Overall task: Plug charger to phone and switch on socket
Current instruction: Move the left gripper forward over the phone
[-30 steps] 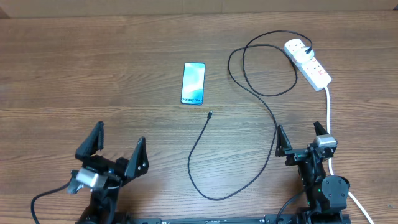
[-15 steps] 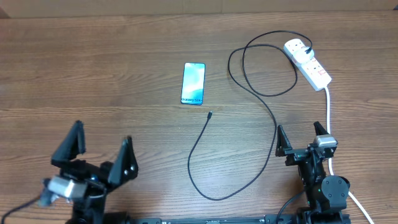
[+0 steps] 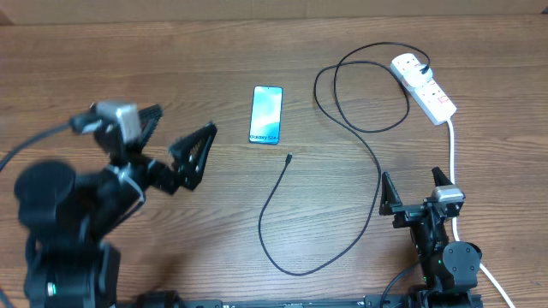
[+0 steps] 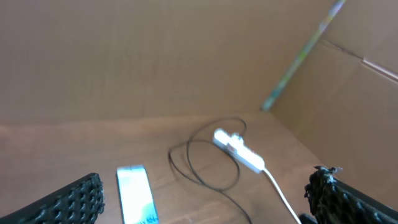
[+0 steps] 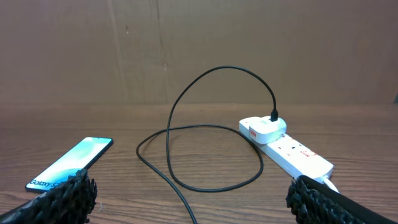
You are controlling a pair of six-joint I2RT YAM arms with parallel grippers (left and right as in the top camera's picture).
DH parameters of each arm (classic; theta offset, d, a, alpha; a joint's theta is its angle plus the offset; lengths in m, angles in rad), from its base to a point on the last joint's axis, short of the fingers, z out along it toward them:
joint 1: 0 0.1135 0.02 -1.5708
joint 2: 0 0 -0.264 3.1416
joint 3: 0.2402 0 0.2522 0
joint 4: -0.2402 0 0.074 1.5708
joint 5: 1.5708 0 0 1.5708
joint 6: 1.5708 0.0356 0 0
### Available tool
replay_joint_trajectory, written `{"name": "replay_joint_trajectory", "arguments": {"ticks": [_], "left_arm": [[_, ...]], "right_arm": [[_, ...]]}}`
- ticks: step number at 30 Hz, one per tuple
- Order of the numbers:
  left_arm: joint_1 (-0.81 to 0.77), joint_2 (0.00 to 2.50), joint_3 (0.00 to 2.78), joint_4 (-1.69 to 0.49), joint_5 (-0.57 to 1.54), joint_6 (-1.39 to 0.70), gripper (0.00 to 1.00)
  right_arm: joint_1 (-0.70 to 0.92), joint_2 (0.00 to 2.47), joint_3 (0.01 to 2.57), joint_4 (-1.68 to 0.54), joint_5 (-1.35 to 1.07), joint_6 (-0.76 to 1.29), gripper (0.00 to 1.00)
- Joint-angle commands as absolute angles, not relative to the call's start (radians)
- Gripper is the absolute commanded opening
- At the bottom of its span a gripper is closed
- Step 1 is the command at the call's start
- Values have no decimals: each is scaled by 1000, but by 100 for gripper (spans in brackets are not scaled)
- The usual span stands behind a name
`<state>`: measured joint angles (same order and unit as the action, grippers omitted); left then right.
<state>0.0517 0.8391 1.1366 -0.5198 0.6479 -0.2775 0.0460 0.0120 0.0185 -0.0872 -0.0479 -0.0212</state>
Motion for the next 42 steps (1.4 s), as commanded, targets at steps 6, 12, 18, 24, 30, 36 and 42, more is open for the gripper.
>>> {"name": "replay_joint_trajectory", "arguments": {"ticks": [6, 12, 18, 24, 30, 36, 42], "left_arm": [[-150, 1243, 1630, -1076, 184, -225, 100], [-360, 1496, 1874, -1268, -110, -279, 100], [-402, 1608, 1876, -1245, -33, -321, 100], [-402, 1767, 2044, -1420, -25, -371, 100], [-403, 1942, 2235, -1570, -55, -371, 100], [-406, 2022, 2234, -1522, 30, -390, 100], [-406, 2094, 2234, -1510, 132, -390, 100]], "right_arm": [[46, 3, 8, -81, -46, -14, 100], [46, 3, 8, -81, -46, -14, 100], [46, 3, 8, -81, -46, -14, 100], [46, 3, 8, -81, -46, -14, 100], [46, 3, 8, -81, -46, -14, 100], [46, 3, 8, -81, -46, -14, 100], [46, 3, 8, -81, -46, -14, 100]]}}
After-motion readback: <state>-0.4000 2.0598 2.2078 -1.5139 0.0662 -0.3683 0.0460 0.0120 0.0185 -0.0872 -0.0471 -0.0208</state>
